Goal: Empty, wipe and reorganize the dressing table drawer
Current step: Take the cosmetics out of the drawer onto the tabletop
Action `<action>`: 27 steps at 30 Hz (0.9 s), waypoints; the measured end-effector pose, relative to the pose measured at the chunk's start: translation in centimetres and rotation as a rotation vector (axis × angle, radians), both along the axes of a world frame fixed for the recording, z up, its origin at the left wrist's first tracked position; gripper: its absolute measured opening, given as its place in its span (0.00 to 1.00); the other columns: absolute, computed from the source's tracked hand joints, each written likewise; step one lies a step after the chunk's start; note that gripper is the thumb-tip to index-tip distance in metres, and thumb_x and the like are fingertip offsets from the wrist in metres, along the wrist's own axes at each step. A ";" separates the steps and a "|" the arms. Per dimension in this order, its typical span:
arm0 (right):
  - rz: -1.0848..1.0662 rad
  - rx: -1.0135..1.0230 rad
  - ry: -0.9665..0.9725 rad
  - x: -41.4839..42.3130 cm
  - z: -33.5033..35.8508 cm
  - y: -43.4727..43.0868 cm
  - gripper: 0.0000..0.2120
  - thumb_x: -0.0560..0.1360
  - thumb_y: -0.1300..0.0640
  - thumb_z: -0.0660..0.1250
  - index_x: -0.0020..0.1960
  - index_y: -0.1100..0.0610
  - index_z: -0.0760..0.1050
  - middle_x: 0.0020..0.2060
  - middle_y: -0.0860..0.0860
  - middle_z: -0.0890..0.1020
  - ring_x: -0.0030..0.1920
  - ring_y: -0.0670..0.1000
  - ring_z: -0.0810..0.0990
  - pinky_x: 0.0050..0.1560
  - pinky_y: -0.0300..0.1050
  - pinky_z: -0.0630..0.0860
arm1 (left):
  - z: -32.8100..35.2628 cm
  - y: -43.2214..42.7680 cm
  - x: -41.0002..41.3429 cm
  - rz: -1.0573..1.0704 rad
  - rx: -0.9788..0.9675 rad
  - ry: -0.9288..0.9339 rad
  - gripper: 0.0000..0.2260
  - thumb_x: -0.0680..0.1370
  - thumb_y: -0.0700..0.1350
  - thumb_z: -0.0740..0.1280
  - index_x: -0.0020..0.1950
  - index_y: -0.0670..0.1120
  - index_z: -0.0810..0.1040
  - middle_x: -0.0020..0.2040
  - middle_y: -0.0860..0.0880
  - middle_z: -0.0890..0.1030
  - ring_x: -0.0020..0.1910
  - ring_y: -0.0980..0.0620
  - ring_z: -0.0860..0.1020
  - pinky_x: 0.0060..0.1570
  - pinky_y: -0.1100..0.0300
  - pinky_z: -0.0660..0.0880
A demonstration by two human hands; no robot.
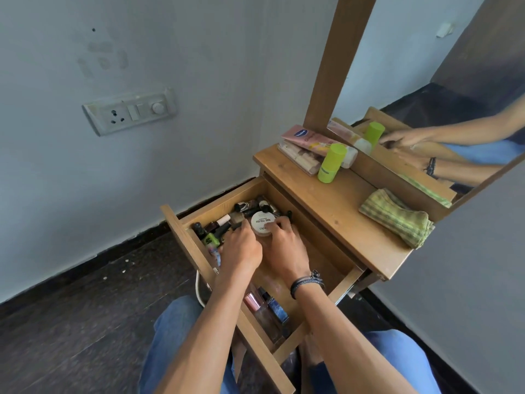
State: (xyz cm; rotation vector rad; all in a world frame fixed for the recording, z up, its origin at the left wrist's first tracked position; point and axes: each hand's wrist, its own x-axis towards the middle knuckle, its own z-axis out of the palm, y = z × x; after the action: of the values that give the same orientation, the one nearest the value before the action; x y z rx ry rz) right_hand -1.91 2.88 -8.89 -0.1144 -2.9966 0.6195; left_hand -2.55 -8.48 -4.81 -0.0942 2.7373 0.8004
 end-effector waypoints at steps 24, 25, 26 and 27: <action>-0.228 -0.188 0.362 2.7 10.3 5.7 0.16 0.73 0.47 0.74 0.57 0.53 0.78 0.61 0.50 0.77 0.58 0.52 0.72 0.52 0.40 0.61 | 0.6 0.0 0.2 0.024 0.077 0.135 0.26 0.81 0.33 0.57 0.80 0.42 0.61 0.75 0.42 0.71 0.73 0.41 0.66 0.66 0.49 0.69; -0.259 -0.174 0.369 2.2 10.5 6.7 0.16 0.74 0.48 0.74 0.57 0.54 0.78 0.62 0.51 0.76 0.58 0.53 0.73 0.53 0.40 0.62 | 0.5 0.0 0.1 0.016 0.075 0.128 0.27 0.81 0.34 0.58 0.80 0.42 0.61 0.75 0.42 0.70 0.74 0.41 0.65 0.67 0.49 0.68; -0.284 -0.150 0.368 1.7 10.6 7.5 0.15 0.74 0.49 0.73 0.56 0.55 0.78 0.62 0.51 0.75 0.58 0.55 0.73 0.53 0.42 0.64 | 0.5 0.1 0.1 0.013 0.075 0.115 0.28 0.80 0.34 0.58 0.81 0.43 0.60 0.76 0.43 0.69 0.74 0.42 0.65 0.68 0.49 0.68; -0.301 -0.118 0.357 1.1 10.4 8.4 0.14 0.74 0.51 0.73 0.55 0.56 0.78 0.61 0.52 0.74 0.56 0.57 0.74 0.52 0.44 0.67 | 0.6 0.1 0.1 0.012 0.074 0.103 0.28 0.81 0.34 0.58 0.81 0.44 0.60 0.76 0.43 0.68 0.75 0.42 0.64 0.69 0.48 0.68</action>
State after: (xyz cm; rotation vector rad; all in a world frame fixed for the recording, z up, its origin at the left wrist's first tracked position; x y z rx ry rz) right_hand -0.84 11.26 1.53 -0.4065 -2.5334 0.6957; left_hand -2.47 -8.37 -4.24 -0.0557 2.8009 0.9338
